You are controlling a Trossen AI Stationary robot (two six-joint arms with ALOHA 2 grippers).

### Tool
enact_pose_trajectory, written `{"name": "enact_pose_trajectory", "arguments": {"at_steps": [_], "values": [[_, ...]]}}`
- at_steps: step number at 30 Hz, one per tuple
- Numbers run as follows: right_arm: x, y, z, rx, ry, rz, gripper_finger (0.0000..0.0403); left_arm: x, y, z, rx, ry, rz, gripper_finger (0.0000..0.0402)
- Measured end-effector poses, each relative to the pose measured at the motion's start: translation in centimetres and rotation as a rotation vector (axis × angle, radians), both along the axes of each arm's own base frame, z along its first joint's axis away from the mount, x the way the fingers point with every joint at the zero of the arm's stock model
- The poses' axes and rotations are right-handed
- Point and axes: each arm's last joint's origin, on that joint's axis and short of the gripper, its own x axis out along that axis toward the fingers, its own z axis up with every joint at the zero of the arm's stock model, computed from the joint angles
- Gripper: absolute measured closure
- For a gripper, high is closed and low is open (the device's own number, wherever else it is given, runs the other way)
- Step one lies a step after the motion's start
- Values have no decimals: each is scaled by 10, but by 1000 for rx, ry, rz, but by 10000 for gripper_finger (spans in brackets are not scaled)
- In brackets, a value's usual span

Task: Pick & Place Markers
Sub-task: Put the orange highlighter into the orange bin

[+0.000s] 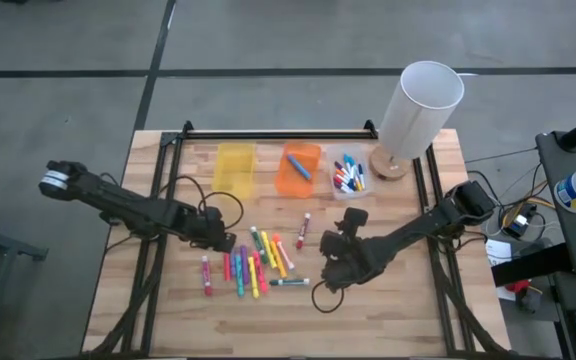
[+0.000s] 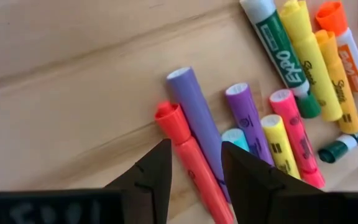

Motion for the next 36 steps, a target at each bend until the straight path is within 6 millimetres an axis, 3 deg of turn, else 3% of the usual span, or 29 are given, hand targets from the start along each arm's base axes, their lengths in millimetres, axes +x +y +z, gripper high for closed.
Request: {"name": "enact_pose_trajectory", "arguments": {"at_steps": [25, 36], "values": [[2, -2, 1, -53, 7, 26, 252, 19, -10, -40, 52, 164, -34, 268], [2, -2, 1, -55, 12, 32, 252, 18, -9, -42, 124, 175, -181, 274]]}}
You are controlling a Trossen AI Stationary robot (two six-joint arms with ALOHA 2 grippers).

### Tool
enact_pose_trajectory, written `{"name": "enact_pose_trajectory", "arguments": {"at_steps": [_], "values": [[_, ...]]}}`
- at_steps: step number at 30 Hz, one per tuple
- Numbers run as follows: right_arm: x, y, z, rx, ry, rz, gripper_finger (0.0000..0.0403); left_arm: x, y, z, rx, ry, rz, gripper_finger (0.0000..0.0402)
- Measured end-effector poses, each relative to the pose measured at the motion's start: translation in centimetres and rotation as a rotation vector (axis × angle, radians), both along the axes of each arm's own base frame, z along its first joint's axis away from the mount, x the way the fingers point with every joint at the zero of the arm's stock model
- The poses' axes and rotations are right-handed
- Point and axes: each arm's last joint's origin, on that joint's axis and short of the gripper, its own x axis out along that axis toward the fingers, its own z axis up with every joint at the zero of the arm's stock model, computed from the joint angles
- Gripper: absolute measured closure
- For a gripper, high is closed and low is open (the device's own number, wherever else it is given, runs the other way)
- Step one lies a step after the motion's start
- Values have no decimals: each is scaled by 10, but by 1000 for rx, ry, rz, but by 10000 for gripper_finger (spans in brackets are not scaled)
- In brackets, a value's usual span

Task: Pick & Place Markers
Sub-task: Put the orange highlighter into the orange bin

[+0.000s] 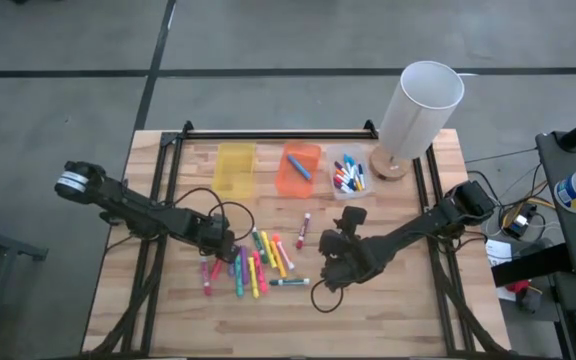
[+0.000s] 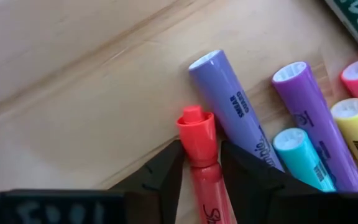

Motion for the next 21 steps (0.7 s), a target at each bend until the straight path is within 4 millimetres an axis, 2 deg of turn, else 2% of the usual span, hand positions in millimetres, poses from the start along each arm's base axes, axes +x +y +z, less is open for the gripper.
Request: {"name": "enact_pose_trajectory", "arguments": {"at_steps": [3, 9, 17, 21], "values": [[0, 0, 0, 0, 0, 2, 252, -1, 0, 1, 5, -3, 0, 292], [0, 0, 0, -3, 1, 5, 252, -1, 1, 2, 24, -16, -13, 357], [0, 0, 1, -22, -8, 5, 252, -3, 3, 12, 46, -74, -10, 358], [0, 0, 1, -23, -9, 5, 252, -1, 4, 30, 78, -168, -3, 358]]}}
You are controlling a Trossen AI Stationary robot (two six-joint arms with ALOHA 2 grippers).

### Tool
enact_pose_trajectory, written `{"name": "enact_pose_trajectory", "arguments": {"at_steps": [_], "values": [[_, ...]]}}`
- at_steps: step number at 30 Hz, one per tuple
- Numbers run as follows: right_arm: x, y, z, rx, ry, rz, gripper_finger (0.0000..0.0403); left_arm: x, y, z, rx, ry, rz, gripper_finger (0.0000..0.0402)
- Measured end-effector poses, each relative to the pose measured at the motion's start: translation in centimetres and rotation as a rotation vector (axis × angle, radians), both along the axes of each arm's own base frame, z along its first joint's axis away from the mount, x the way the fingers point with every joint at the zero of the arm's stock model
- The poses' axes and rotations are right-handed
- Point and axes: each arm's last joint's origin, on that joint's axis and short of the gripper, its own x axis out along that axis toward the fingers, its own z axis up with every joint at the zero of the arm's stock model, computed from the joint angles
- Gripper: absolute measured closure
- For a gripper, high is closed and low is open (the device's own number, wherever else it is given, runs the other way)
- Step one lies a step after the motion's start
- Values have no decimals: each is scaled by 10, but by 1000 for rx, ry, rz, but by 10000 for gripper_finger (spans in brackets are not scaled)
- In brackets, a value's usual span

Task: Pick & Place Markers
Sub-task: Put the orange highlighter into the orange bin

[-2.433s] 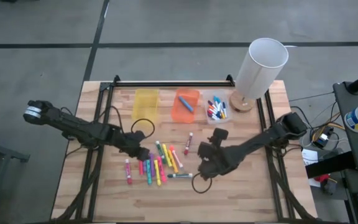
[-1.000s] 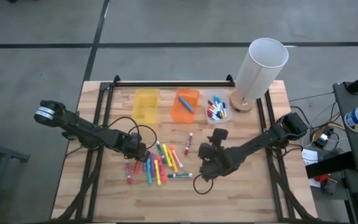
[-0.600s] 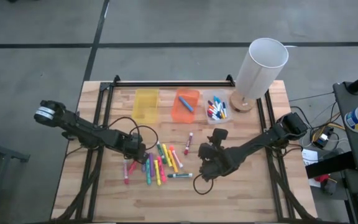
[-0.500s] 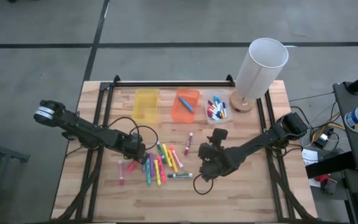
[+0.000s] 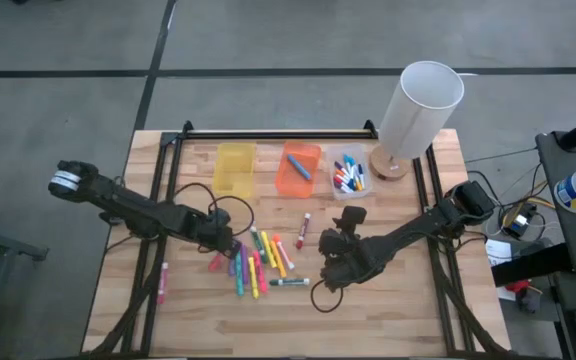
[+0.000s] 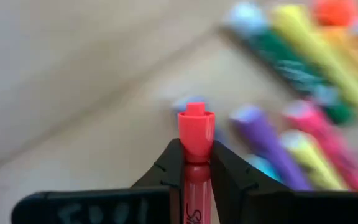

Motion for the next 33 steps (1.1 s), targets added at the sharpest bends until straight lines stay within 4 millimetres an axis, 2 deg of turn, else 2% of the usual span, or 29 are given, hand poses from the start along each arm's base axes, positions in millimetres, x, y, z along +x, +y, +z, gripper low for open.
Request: {"name": "enact_pose_trajectory", "arguments": {"at_steps": [10, 17, 21, 26, 33], "values": [[0, 0, 0, -1, 2, 2, 252, 18, 4, 55, 179, -218, -20, 358], [3, 0, 6, -42, -30, 1, 252, 38, 17, 86, 307, -304, -66, 357], [5, 1, 10, -37, -45, 2, 252, 47, 32, 95, 375, -328, -62, 357], [6, 1, 12, -39, -41, 11, 252, 59, 56, 110, 428, -440, -57, 356], [7, 2, 15, -60, -53, 15, 252, 62, 103, 121, 468, -552, -3, 356]]}}
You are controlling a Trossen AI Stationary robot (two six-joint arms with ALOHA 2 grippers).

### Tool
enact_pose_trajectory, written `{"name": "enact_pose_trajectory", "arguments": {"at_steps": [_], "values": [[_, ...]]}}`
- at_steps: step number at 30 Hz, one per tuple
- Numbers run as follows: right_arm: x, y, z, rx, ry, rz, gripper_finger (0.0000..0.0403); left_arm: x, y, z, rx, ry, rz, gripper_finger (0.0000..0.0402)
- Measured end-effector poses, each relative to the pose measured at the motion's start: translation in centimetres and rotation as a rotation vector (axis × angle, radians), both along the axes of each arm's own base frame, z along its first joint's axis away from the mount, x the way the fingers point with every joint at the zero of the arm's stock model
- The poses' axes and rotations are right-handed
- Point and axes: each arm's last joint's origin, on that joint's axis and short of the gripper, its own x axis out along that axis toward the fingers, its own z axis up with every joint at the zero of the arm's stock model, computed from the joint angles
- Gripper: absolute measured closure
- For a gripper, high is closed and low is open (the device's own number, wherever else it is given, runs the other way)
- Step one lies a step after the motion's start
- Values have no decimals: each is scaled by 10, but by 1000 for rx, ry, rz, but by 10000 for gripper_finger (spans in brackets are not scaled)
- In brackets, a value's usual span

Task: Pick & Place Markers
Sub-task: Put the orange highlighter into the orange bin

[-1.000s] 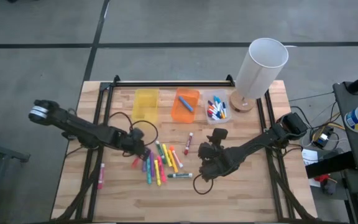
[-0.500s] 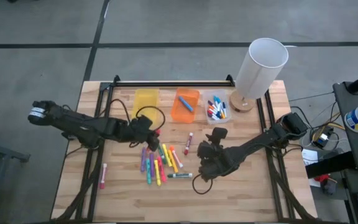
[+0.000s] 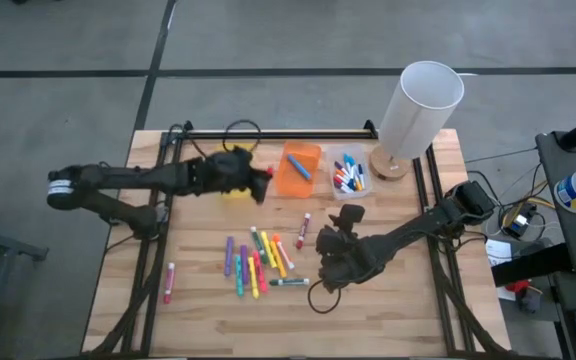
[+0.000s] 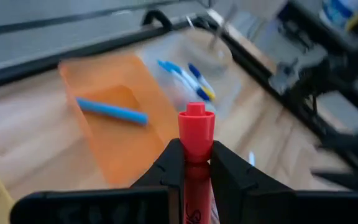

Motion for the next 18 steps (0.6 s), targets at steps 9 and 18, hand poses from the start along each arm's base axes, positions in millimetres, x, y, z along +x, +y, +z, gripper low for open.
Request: {"name": "enact_pose_trajectory", "arguments": {"at_steps": [9, 18], "values": [[1, -3, 0, -4, -2, -11, 252, 21, 54, -11, -35, 23, 34, 355], [2, -6, 0, -3, -2, -18, 252, 77, 93, -19, -3, 71, 9, 355]]}}
